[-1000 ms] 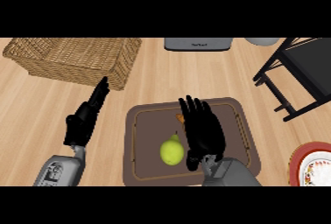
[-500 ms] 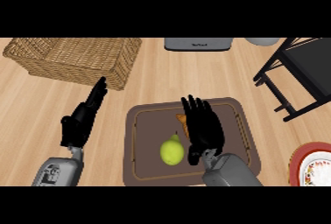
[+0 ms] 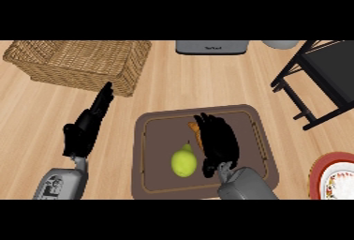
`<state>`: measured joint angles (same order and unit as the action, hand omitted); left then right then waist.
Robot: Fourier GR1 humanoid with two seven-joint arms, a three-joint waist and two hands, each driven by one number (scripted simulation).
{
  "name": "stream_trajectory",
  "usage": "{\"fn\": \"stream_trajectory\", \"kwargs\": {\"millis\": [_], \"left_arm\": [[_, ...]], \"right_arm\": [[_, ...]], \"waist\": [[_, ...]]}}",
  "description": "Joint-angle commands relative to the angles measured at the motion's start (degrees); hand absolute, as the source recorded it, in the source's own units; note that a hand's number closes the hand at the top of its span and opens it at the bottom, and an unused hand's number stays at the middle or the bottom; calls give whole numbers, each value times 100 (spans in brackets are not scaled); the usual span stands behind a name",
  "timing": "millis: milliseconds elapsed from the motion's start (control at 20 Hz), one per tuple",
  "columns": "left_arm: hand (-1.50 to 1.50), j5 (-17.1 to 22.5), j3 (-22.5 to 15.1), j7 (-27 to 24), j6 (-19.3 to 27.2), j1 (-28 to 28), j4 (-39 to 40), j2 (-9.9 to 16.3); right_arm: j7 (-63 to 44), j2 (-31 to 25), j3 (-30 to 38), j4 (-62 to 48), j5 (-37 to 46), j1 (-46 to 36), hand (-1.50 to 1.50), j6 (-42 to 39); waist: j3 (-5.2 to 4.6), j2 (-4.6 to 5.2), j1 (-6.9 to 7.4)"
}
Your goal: Pick the croissant from the tray and place it in the tiered shelf
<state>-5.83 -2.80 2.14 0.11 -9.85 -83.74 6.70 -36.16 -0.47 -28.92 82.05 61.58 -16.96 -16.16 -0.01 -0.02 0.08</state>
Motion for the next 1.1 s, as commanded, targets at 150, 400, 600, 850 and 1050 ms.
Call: {"fn": "stream_trajectory", "kwargs": {"millis": [150, 400, 600, 850, 1050], "left_arm": [[0, -172, -50, 12, 83, -91, 155, -188], [0, -125, 7, 161, -55, 329, -463, -67], [0, -172, 97, -54, -29, 21, 44, -116], [0, -87, 254, 197, 54, 108, -104, -54], [0, -144, 197, -192, 12, 256, 31, -59]], "right_arm": [[663, -216, -71, -439, 337, 42, 150, 90], [709, -5, -197, -364, 696, 174, 150, 277], [1005, -601, -47, 966, 331, 728, 150, -151], [2929, -2201, 552, 1962, -1000, 2376, 150, 82], [3741, -2804, 1516, 2892, -2034, 3154, 150, 106]], "waist": [[1, 4, -3], [1, -2, 14], [0, -12, -53], [14, -64, -396], [1, -33, -267]]}}
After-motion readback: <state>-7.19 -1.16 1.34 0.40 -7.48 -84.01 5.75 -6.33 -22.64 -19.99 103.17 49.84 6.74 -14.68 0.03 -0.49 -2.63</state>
